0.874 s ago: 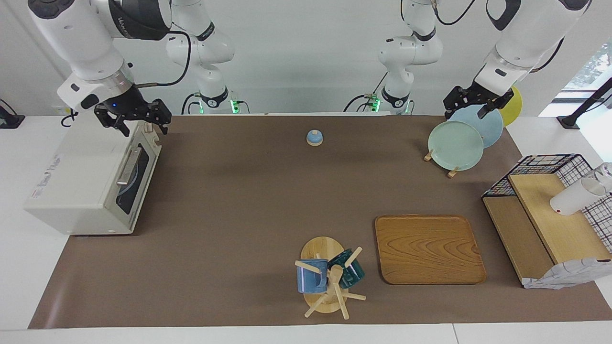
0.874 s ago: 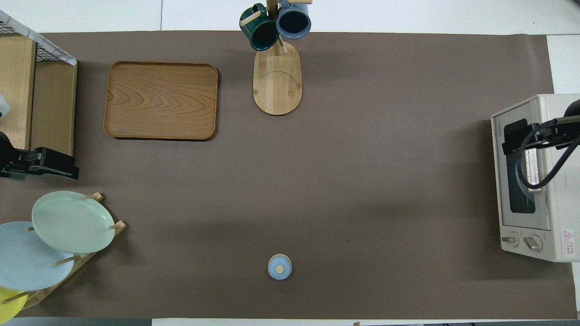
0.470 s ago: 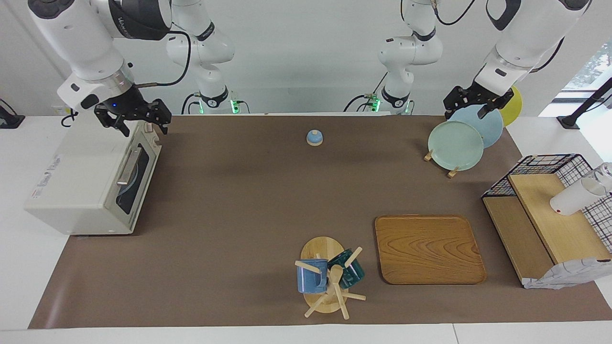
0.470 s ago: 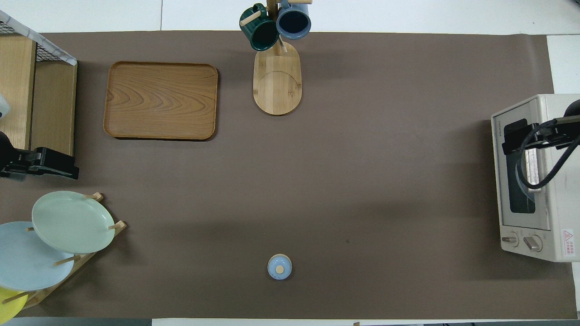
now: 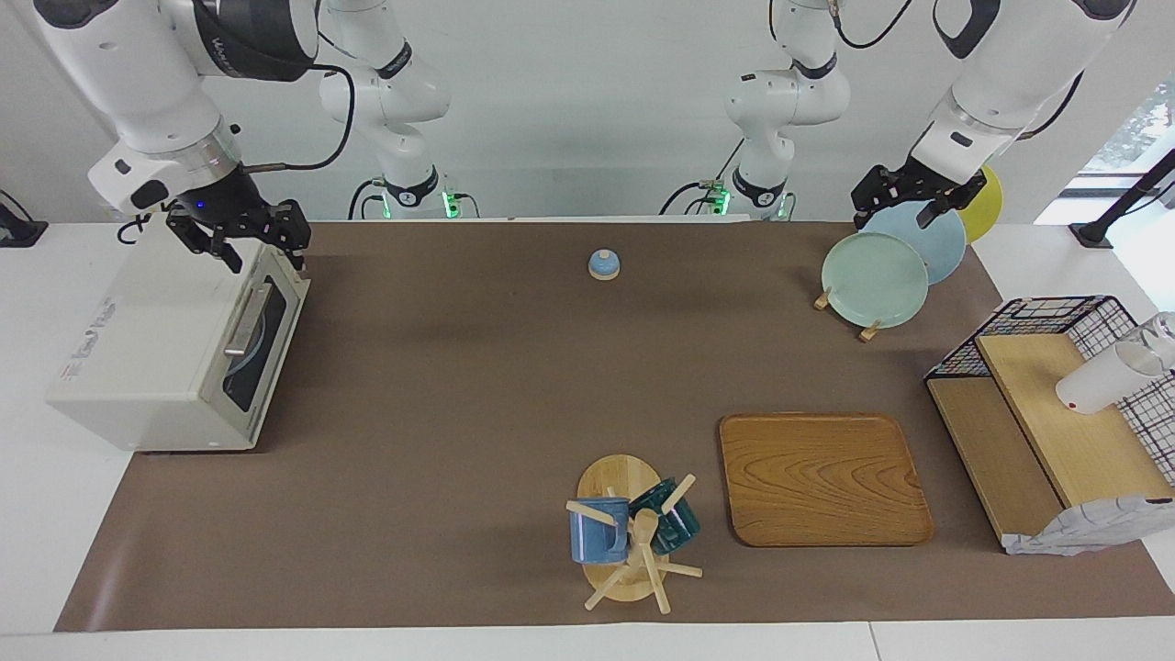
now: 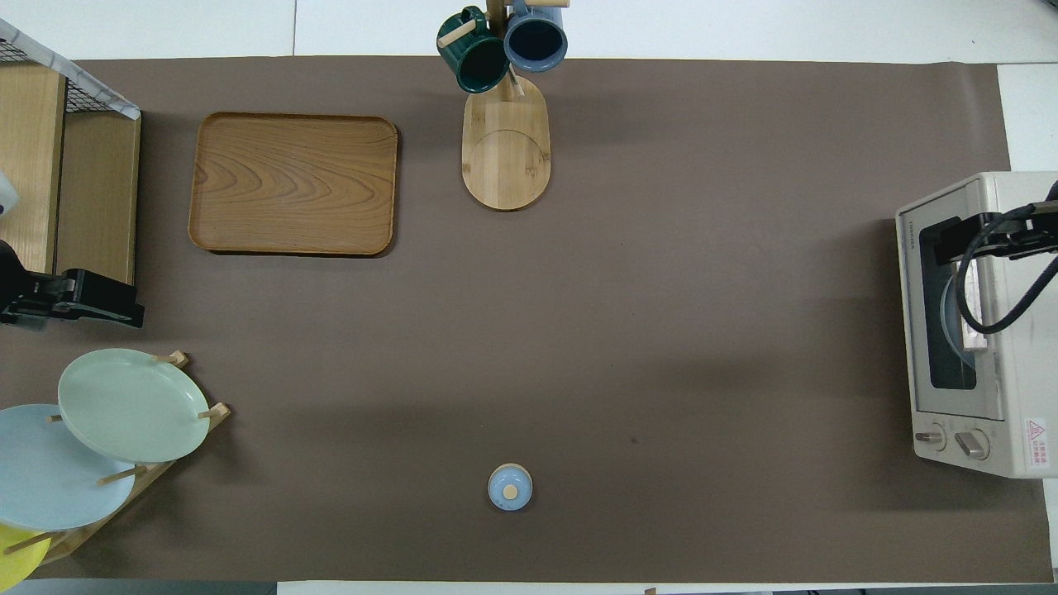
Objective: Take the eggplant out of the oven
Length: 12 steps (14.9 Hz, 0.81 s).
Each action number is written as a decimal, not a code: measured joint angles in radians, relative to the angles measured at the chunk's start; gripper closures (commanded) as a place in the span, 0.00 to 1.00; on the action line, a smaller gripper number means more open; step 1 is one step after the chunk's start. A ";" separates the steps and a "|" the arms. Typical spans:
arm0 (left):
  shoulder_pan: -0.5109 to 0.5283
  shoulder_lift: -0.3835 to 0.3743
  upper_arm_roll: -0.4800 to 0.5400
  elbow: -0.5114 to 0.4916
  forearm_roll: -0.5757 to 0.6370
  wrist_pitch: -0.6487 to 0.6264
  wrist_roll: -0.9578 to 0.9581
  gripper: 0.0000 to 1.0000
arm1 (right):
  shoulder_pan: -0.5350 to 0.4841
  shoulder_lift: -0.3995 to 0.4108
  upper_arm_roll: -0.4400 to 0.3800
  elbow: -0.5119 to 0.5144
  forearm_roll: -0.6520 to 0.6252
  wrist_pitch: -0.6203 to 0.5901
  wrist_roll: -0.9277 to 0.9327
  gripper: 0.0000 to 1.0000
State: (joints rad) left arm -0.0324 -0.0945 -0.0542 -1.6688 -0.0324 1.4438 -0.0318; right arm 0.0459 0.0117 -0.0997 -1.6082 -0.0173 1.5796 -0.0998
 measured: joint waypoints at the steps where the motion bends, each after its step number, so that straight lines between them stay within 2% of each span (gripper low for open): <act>1: 0.000 0.000 0.000 0.000 0.000 0.000 0.000 0.00 | -0.001 -0.003 0.000 -0.014 0.000 0.004 -0.009 1.00; 5: 0.000 0.000 0.000 0.000 0.000 0.000 0.000 0.00 | -0.019 -0.035 -0.004 -0.117 -0.010 0.104 -0.061 1.00; 9: 0.000 0.000 0.000 0.000 0.000 0.000 0.000 0.00 | -0.043 -0.072 -0.010 -0.274 -0.092 0.255 -0.006 1.00; 12: 0.000 0.000 0.000 0.000 0.000 0.000 0.000 0.00 | -0.073 -0.074 -0.012 -0.339 -0.119 0.311 -0.003 1.00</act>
State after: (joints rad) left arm -0.0324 -0.0945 -0.0542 -1.6688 -0.0324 1.4438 -0.0318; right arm -0.0269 -0.0624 -0.1119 -1.9467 -0.1363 1.8908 -0.1025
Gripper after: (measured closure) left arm 0.000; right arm 0.991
